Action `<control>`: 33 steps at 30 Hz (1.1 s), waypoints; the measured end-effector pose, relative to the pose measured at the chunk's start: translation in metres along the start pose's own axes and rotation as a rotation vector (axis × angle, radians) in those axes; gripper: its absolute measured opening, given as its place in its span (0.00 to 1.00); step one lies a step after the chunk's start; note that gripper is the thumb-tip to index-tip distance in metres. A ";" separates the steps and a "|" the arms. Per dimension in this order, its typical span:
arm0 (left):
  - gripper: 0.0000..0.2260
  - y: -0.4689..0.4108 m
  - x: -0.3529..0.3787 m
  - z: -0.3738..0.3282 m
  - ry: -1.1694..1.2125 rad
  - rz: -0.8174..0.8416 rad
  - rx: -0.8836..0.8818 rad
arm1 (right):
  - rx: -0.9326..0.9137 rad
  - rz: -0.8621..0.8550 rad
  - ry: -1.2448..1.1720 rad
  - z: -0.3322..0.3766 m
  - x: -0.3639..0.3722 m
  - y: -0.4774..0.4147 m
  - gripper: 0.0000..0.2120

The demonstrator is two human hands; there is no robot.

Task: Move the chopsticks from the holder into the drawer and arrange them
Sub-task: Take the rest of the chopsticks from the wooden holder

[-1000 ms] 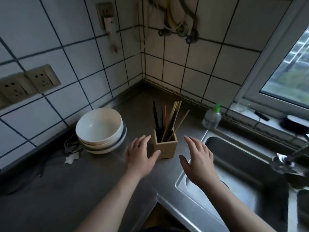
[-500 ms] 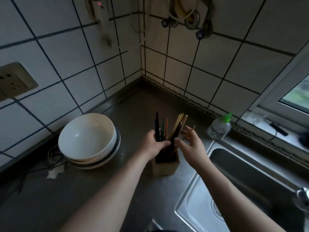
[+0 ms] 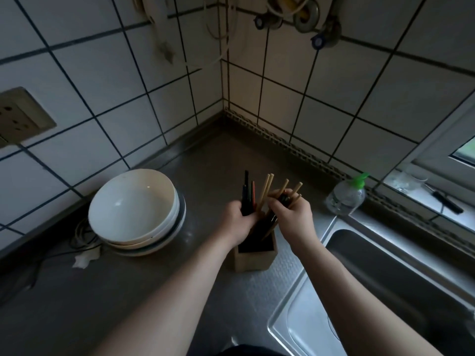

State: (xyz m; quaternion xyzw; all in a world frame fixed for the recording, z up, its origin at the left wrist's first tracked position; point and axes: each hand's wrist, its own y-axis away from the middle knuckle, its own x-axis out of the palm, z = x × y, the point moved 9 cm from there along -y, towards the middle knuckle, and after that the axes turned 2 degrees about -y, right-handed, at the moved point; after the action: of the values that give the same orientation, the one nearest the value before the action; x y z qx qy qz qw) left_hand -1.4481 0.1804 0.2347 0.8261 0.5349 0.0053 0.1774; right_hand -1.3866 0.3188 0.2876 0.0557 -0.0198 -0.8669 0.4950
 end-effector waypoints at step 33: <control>0.08 0.059 -0.031 -0.084 0.128 -0.254 0.422 | -0.239 -0.135 -0.305 0.065 -0.026 0.054 0.13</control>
State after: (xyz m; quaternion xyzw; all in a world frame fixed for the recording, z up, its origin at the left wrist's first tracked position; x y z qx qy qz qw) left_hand -1.4259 0.1555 0.3371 0.7690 0.6337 -0.0765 -0.0338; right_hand -1.3347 0.3123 0.3594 -0.1341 0.0126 -0.8927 0.4301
